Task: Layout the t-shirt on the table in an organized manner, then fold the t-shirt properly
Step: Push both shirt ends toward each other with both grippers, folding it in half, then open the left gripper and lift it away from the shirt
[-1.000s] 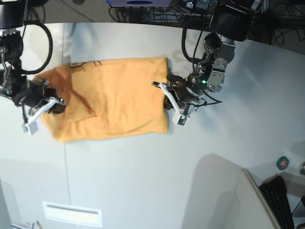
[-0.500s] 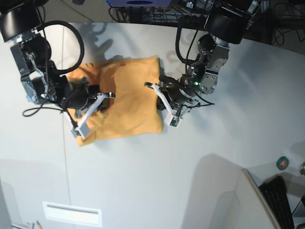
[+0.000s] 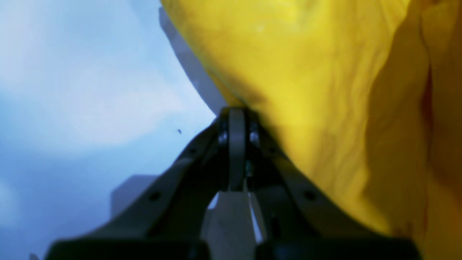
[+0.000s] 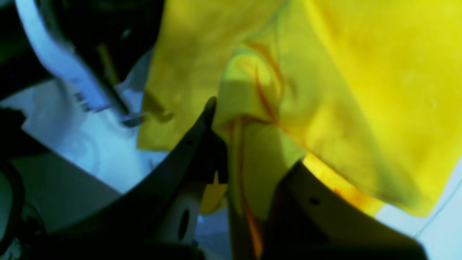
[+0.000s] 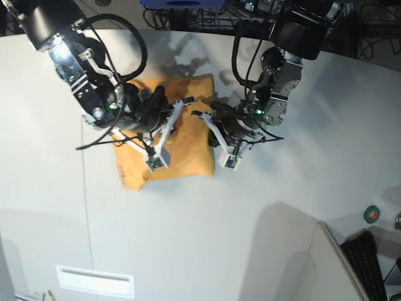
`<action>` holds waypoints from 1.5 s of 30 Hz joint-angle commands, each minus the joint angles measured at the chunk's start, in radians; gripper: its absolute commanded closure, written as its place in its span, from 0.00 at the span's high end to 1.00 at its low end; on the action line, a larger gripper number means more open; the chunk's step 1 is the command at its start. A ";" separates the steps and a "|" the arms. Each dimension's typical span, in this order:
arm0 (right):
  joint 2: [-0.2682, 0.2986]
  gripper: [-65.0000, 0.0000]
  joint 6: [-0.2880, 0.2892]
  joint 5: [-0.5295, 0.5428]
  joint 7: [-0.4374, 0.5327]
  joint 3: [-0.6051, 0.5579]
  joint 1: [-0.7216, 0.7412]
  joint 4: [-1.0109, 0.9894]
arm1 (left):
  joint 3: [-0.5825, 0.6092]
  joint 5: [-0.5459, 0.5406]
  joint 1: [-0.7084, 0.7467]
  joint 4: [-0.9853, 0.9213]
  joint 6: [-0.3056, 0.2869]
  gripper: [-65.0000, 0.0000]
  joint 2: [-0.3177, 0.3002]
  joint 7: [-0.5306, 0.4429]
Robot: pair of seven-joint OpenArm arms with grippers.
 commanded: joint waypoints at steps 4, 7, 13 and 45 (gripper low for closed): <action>-0.047 0.00 0.000 -0.104 0.003 -0.040 0.041 0.011 | -0.001 0.000 -0.013 0.011 0.004 0.00 0.001 0.001; -0.079 0.00 0.000 -0.151 0.001 -0.060 0.065 -0.032 | -0.001 0.000 -0.013 0.011 0.004 0.00 0.002 0.001; -0.100 0.00 0.000 -0.151 0.006 -0.060 0.090 -0.123 | -0.008 -0.005 -0.002 0.023 0.004 0.00 -0.002 0.001; -0.203 0.26 -0.002 -0.444 -0.028 -0.266 0.065 -0.025 | -0.518 -0.291 0.402 0.465 -0.002 0.00 -0.266 0.136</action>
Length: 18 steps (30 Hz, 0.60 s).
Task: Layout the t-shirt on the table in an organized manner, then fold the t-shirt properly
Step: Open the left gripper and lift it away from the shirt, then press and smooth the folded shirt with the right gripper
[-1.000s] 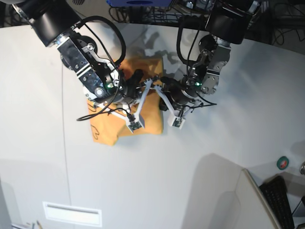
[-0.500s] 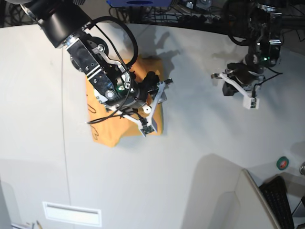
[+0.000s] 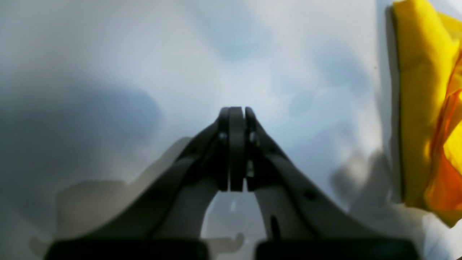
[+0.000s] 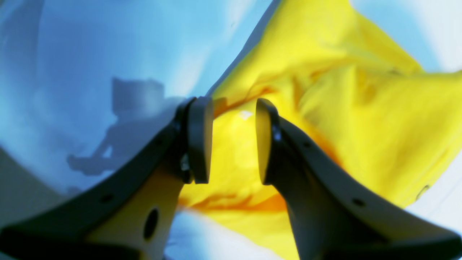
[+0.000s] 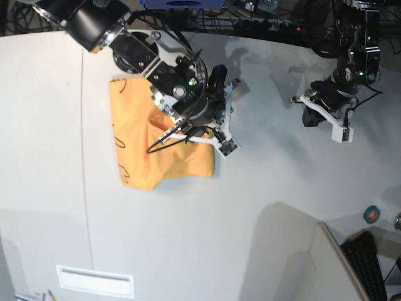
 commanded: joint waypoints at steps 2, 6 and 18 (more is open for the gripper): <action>-0.002 0.24 0.000 -0.090 0.026 0.010 -0.036 0.156 | -0.060 -0.005 -0.001 -0.025 -0.007 0.00 -0.022 -0.019; 0.021 0.00 0.000 -0.329 0.029 0.142 -0.174 0.337 | -0.162 -0.005 -0.001 -0.100 -0.093 0.00 -0.022 -0.019; 0.021 0.00 0.004 -0.158 0.193 0.521 -0.201 0.025 | -0.222 0.048 -0.001 -0.135 -0.173 0.00 -0.015 -0.019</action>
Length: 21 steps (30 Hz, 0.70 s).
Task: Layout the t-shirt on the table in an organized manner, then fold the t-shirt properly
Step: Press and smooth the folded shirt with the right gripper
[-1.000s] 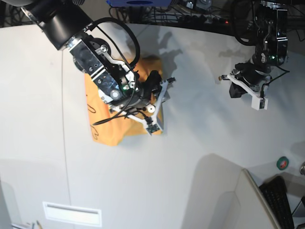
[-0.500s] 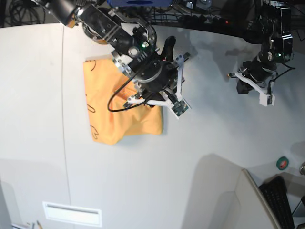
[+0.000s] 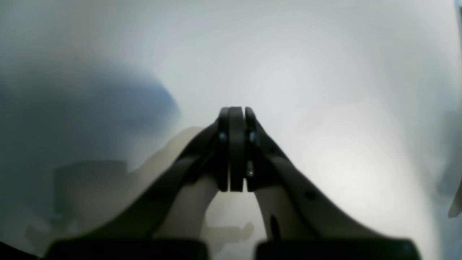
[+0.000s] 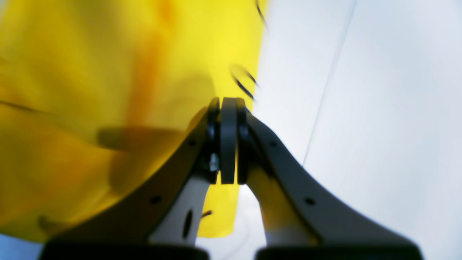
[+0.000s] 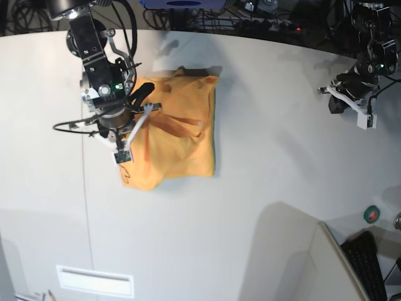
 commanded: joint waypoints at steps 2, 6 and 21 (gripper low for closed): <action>-0.011 0.00 0.001 0.016 0.032 -0.009 0.016 -0.023 | -0.007 -0.008 -0.002 0.017 0.000 0.00 -0.017 -0.019; -0.019 0.00 0.001 0.016 0.053 -0.047 0.016 -0.041 | -0.006 -0.008 -0.002 0.013 0.000 0.00 -0.017 -0.019; -0.100 0.00 0.001 0.016 0.052 -0.151 0.105 -0.087 | -0.006 -0.008 -0.003 0.008 0.000 0.00 -0.017 -0.019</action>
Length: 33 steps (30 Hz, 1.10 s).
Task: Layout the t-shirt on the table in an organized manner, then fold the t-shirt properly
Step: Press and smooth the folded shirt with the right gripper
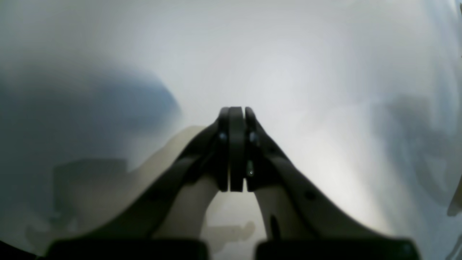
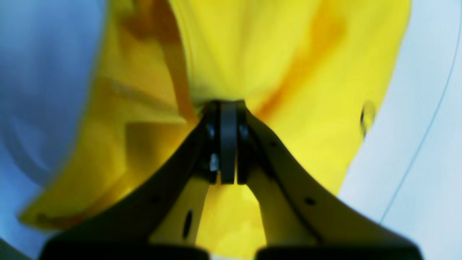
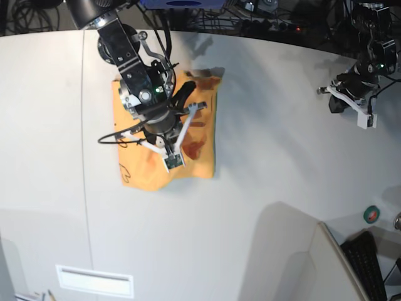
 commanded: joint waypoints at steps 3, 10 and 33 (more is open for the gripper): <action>-0.038 0.00 -0.006 -0.007 0.019 0.000 0.067 -0.071 | -0.006 -0.008 -0.003 0.014 0.000 0.00 -0.016 -0.020; -0.078 0.00 -0.004 -0.005 0.125 0.002 0.218 -0.180 | -0.006 -0.008 -0.005 0.014 0.000 0.00 -0.016 -0.020; -0.051 0.00 0.109 -0.263 -0.035 0.057 0.081 -0.013 | -0.008 -0.007 -0.013 0.012 0.000 0.00 -0.016 -0.020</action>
